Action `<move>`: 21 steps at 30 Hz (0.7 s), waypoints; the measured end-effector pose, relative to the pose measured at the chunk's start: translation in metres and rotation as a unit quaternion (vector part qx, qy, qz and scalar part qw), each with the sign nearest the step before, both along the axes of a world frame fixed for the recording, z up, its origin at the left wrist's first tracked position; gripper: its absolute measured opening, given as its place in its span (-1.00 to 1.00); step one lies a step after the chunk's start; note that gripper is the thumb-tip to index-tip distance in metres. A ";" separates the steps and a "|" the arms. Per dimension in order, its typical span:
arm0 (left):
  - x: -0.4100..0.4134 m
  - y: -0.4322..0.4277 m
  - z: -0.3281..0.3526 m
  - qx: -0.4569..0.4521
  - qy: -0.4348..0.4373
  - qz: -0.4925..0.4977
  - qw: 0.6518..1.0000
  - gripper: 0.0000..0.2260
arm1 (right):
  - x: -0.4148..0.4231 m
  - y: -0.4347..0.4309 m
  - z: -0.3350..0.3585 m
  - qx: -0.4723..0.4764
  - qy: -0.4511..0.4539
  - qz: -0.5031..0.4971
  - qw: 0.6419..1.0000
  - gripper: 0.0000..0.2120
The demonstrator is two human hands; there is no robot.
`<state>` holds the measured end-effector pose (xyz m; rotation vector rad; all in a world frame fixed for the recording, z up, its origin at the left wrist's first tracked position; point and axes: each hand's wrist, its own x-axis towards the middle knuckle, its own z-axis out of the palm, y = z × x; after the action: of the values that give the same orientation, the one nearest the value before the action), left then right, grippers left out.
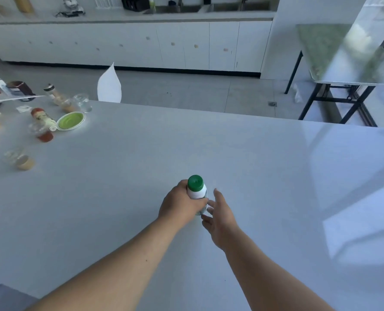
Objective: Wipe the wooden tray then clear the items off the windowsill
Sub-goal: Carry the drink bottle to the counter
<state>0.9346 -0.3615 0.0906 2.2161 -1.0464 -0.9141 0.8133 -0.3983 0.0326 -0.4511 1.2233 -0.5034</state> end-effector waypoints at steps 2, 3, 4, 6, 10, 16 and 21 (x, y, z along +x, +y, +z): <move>0.002 0.001 -0.008 0.016 0.013 -0.010 1.000 -0.52 | -0.001 0.004 -0.004 0.005 0.007 0.006 1.000 -0.40; 0.004 0.003 -0.010 0.019 0.019 -0.014 1.000 -0.40 | -0.003 0.007 -0.003 0.001 0.016 0.012 1.000 -0.39; 0.006 0.007 -0.010 0.020 0.020 -0.015 0.999 -0.25 | -0.007 0.009 -0.001 -0.008 0.031 0.022 0.999 -0.40; 0.009 0.021 0.000 0.013 0.002 -0.007 1.000 -0.01 | -0.022 0.020 0.009 -0.083 0.120 0.060 0.987 -0.41; 0.006 0.051 0.042 -0.108 -0.121 -0.030 0.986 -0.15 | -0.090 0.055 0.044 -0.331 0.387 0.144 0.849 -0.26; -0.099 0.083 0.114 -0.134 -0.236 -0.303 0.914 -0.32 | -0.225 0.147 0.126 -0.389 0.597 0.118 0.692 -0.14; -0.244 0.138 0.132 -0.135 -0.201 -0.447 0.861 -0.24 | -0.352 0.254 0.173 -0.342 0.676 0.037 0.652 -0.18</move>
<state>0.6902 -0.2232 0.2227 1.6630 -2.3439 -0.5608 0.4616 -0.1443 0.2056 -1.7446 2.4187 -0.5312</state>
